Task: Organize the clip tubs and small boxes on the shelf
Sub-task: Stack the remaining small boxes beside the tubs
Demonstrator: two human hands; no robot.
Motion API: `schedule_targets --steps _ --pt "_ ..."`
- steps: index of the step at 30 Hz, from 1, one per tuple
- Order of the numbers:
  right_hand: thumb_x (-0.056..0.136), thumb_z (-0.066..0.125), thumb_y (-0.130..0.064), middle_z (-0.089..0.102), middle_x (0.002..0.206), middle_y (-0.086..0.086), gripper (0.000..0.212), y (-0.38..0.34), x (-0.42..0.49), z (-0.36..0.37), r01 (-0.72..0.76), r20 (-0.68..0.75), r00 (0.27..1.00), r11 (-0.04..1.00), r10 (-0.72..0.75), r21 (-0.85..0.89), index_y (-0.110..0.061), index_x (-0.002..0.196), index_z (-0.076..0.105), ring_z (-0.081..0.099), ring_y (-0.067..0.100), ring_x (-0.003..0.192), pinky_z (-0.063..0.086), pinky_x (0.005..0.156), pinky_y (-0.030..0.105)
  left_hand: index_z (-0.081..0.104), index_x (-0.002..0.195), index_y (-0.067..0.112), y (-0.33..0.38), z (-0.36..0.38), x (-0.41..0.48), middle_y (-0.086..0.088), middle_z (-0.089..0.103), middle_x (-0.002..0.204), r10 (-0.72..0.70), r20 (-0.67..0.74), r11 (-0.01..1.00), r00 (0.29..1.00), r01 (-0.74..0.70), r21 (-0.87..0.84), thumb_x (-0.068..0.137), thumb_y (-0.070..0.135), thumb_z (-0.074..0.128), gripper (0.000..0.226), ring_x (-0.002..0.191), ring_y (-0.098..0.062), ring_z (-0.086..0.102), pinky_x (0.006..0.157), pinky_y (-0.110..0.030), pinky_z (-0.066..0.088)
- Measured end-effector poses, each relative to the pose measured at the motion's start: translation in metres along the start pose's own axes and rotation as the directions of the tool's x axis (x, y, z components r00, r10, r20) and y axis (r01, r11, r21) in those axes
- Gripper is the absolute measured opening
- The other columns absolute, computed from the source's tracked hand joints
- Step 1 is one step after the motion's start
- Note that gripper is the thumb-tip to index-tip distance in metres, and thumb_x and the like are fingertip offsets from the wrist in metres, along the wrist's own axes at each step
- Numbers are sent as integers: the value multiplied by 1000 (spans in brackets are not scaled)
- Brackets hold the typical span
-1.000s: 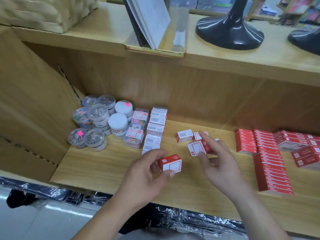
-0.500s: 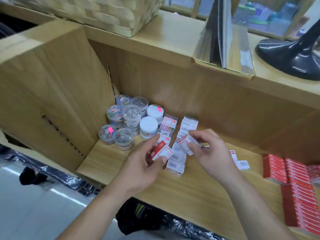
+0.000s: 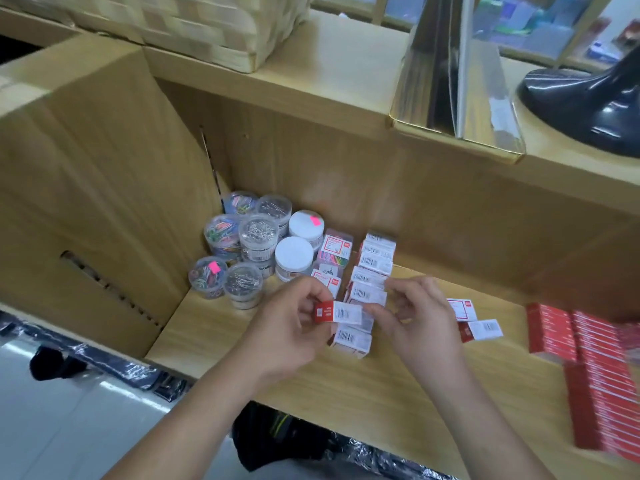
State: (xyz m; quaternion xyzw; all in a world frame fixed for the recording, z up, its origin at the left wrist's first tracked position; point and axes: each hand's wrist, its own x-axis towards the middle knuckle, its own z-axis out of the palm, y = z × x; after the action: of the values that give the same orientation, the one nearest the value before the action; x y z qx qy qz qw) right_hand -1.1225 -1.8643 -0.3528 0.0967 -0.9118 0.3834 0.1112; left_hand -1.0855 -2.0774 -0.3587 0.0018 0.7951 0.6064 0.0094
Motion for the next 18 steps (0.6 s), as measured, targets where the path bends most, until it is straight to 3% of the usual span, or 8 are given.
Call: schedule_targets --steps 4,6,9,12,15,18 --pt "91 67 -14 72 87 -6 12 11 -12 -4 -150 108 983 989 147 16 -21 97 75 65 14 80 56 75 44 66 101 35 -2 14 6 10 70 91 69 31 994 997 -71 79 77 15 85 37 86 -8 67 83 -29 56" --pt "90 56 -7 71 87 -3 27 14 -16 -7 -152 225 963 988 147 4 -24 99 75 64 15 82 56 75 41 68 104 36 -6 19 12 19 66 97 212 -12 938 977 -200 283 75 30 86 34 93 -9 62 84 -32 54" --pt "83 53 -5 64 89 -9 45 8 -21 -9 -120 342 935 992 97 48 -39 106 72 61 10 86 52 73 26 74 104 29 -10 21 17 15 61 98 366 -21 786 930 -297 542 73 40 88 35 92 -15 55 79 -37 50" --pt "85 60 -34 58 92 -12 31 6 -25 -7 -137 360 925 990 121 17 -43 114 66 59 8 90 53 76 29 72 98 26 -9 20 18 11 59 100 408 -50 701 912 -278 656 72 51 82 38 95 -19 53 79 -41 48" --pt "85 44 -63 57 114 -9 60 12 -21 -3 -158 412 892 983 185 -99 -36 138 51 57 15 111 50 96 37 69 113 25 -8 13 24 7 58 114 377 15 645 926 -274 713 71 64 73 58 107 -23 51 85 -43 47" --pt "90 38 -65 49 130 -5 75 19 -16 2 -139 473 860 979 194 -149 -24 153 30 46 19 130 44 106 40 59 133 28 -1 10 28 6 51 128 306 147 535 941 -298 790 78 72 58 70 117 -23 44 86 -39 38"
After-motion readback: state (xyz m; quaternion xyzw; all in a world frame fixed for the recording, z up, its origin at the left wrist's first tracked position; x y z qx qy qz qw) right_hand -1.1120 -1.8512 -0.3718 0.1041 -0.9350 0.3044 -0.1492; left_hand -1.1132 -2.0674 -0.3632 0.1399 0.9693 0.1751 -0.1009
